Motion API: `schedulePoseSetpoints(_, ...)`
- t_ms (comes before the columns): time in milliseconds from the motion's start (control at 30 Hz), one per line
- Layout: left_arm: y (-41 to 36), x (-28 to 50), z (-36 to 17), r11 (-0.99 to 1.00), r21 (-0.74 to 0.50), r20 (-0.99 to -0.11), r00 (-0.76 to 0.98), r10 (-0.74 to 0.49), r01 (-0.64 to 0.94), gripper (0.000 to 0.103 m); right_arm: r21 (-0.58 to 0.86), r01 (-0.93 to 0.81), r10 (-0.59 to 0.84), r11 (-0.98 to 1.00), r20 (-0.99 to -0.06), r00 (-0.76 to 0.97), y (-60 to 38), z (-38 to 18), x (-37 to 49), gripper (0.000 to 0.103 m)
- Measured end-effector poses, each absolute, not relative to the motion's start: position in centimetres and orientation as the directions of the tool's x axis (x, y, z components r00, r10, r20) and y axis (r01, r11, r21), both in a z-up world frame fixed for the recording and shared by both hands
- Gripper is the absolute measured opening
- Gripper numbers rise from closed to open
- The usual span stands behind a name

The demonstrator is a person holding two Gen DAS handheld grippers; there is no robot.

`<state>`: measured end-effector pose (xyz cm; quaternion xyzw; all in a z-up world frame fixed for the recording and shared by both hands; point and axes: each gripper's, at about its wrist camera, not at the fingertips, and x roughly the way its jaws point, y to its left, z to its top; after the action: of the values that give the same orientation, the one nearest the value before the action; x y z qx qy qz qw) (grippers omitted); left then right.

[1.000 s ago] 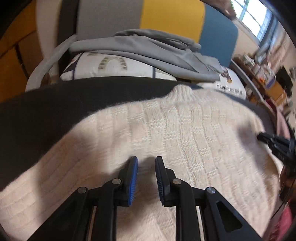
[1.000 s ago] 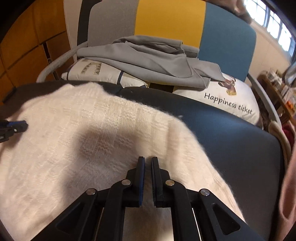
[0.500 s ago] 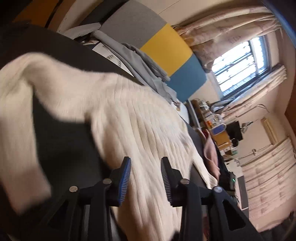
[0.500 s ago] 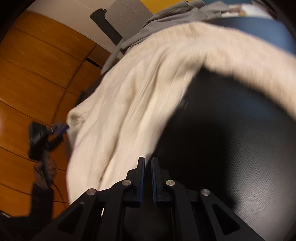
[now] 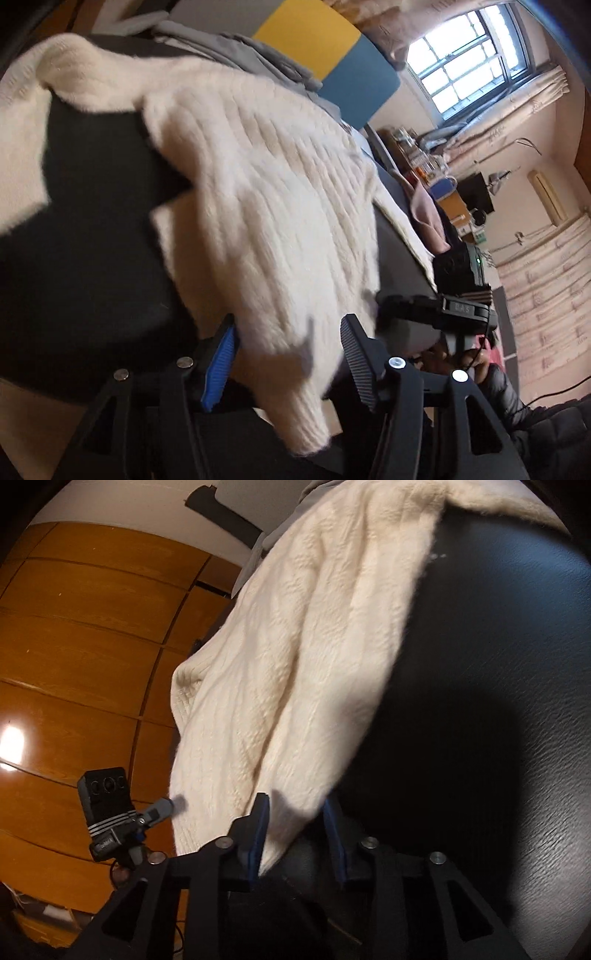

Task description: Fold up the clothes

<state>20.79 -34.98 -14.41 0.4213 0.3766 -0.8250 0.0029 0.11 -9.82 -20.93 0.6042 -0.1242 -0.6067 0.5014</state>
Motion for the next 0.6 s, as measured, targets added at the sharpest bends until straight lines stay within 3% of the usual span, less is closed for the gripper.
schedulePoseSetpoints(33, -34.7, 20.5, -14.6, -0.713, -0.625, -0.697, -0.637, 0.328, 0.318, 0.055, 0.740, 0.476, -0.749, -0.475, -0.624, 0.221, -10.1, -20.8, 0.5, 0.037)
schedulePoseSetpoints(100, -34.1, 19.5, -15.3, -0.703, -0.630, -0.708, -0.614, 0.348, 0.329, 0.043, 0.702, 0.519, -0.731, -0.488, -0.654, 0.197, -11.0, -20.6, 1.2, 0.035)
schedulePoseSetpoints(133, -33.5, 19.5, -15.4, -0.707, -0.618, -0.725, -0.596, 0.345, 0.343, 0.027, 0.672, 0.542, -0.714, -0.503, -0.677, 0.177, -11.5, -20.6, 1.6, 0.022)
schedulePoseSetpoints(167, -33.2, 19.2, -15.6, -0.711, -0.609, -0.736, -0.583, 0.343, 0.351, 0.018, 0.641, 0.563, -0.697, -0.521, -0.701, 0.153, -11.9, -20.6, 1.9, 0.016)
schedulePoseSetpoints(267, -33.2, 18.2, -14.9, -0.686, -0.653, -0.698, -0.607, 0.380, 0.321, 0.016, 0.629, 0.567, -0.706, -0.531, -0.699, 0.113, -11.6, -20.2, 1.5, 0.008)
schedulePoseSetpoints(600, -36.3, 19.3, -6.7, -0.491, -0.871, -0.315, -0.805, 0.503, 0.034, 0.012, 0.607, 0.651, -0.826, -0.455, -0.562, -0.053, -5.6, -9.8, 0.5, 0.007)
